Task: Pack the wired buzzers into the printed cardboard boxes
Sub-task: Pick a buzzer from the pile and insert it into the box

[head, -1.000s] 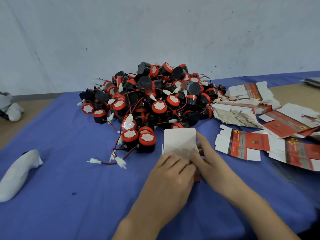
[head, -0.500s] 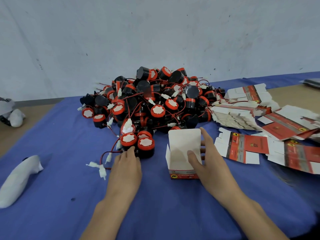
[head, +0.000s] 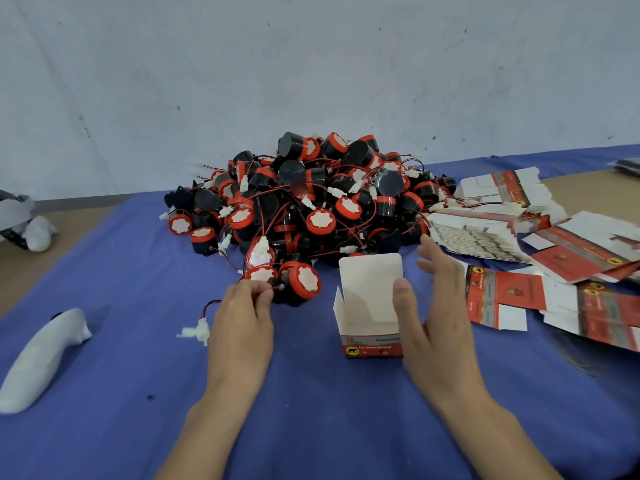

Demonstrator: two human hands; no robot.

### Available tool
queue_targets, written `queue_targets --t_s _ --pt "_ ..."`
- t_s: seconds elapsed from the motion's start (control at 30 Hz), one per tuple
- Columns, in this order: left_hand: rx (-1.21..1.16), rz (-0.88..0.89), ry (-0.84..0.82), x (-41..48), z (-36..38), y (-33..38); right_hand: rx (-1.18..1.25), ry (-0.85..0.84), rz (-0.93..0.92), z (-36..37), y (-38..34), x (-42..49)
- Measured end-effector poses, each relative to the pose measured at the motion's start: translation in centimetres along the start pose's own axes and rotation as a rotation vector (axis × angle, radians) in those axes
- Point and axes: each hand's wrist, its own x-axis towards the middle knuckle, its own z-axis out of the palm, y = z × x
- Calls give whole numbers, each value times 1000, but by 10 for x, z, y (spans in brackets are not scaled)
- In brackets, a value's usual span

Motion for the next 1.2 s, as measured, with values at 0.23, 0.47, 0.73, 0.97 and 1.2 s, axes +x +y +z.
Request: queue_targets --t_s 0.23,0.47,0.73,0.97,1.2 --pt "-159 438 202 -16 -20 26 37 118 -135 1 -25 -12" --pt "8 732 208 -30 -22 31 40 -332 -110 6 -35 -18" --pt "57 875 179 -32 -15 31 68 -466 -16 6 -31 -21" --pt "-148 712 83 -36 -13 36 344 -384 165 8 -40 -20" --pt "-232 667 12 -36 -11 39 664 -338 312 8 -46 -22"
